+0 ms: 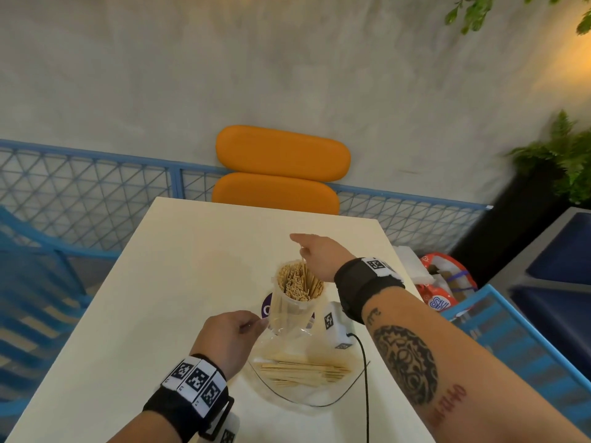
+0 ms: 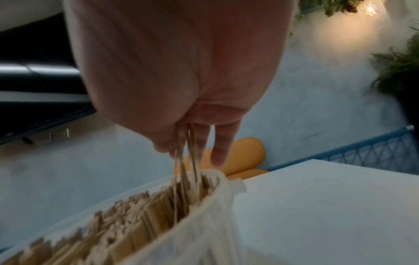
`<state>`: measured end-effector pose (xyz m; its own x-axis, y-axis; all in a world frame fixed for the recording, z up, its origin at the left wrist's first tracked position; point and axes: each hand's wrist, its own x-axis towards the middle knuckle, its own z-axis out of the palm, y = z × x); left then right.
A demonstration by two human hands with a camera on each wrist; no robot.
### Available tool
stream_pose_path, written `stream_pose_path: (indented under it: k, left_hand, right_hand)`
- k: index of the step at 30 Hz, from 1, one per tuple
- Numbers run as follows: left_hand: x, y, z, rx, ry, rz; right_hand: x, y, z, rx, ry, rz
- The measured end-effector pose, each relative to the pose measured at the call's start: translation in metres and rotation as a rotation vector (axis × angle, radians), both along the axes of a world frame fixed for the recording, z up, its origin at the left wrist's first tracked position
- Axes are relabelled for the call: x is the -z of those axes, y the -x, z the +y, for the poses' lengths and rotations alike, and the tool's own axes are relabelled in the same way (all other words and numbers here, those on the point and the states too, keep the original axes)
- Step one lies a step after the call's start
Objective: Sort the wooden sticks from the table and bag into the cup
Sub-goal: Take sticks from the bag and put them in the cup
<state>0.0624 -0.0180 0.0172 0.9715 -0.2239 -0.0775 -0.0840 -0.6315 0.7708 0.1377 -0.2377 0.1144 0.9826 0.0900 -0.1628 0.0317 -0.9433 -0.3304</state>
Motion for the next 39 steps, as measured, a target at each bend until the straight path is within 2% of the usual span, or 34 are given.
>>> stream_pose_path:
  k: [4, 7, 14, 17, 21, 26, 32, 34, 38, 39]
  left_hand:
    - [0.002, -0.002, 0.000, -0.002, 0.004, 0.000]
    - [0.002, -0.002, -0.001, -0.019, 0.019, 0.017]
    - [-0.002, 0.000, -0.004, -0.015, 0.025, 0.027]
    - [-0.003, 0.000, -0.004, -0.008, 0.006, 0.027]
    - [-0.003, 0.000, -0.004, 0.000, -0.008, 0.018]
    - [-0.003, -0.001, -0.004, -0.017, -0.006, 0.006]
    - [-0.001, 0.004, -0.004, -0.043, 0.002, -0.010]
    - [-0.002, 0.006, -0.005, -0.037, 0.004, -0.016]
    - [-0.001, 0.008, -0.007, -0.056, 0.015, -0.016]
    - [0.000, 0.008, -0.007, -0.061, 0.015, -0.024]
  right_hand:
    - [-0.004, 0.010, -0.005, 0.096, -0.184, -0.201]
    - [-0.004, 0.026, -0.012, 0.107, -0.313, -0.227]
    - [0.029, 0.060, -0.017, 0.126, -0.248, -0.248]
    - [0.031, 0.066, -0.013, 0.083, -0.202, -0.273]
    - [0.024, 0.067, -0.014, 0.126, -0.209, -0.399]
    - [0.040, 0.072, -0.012, -0.032, 0.067, -0.090]
    - [0.042, 0.080, -0.014, -0.043, 0.198, 0.003]
    - [0.033, 0.087, -0.010, 0.002, 0.113, -0.046]
    - [0.006, 0.115, 0.008, 0.123, -0.127, -0.290]
    - [0.001, 0.125, 0.016, 0.124, -0.171, -0.298]
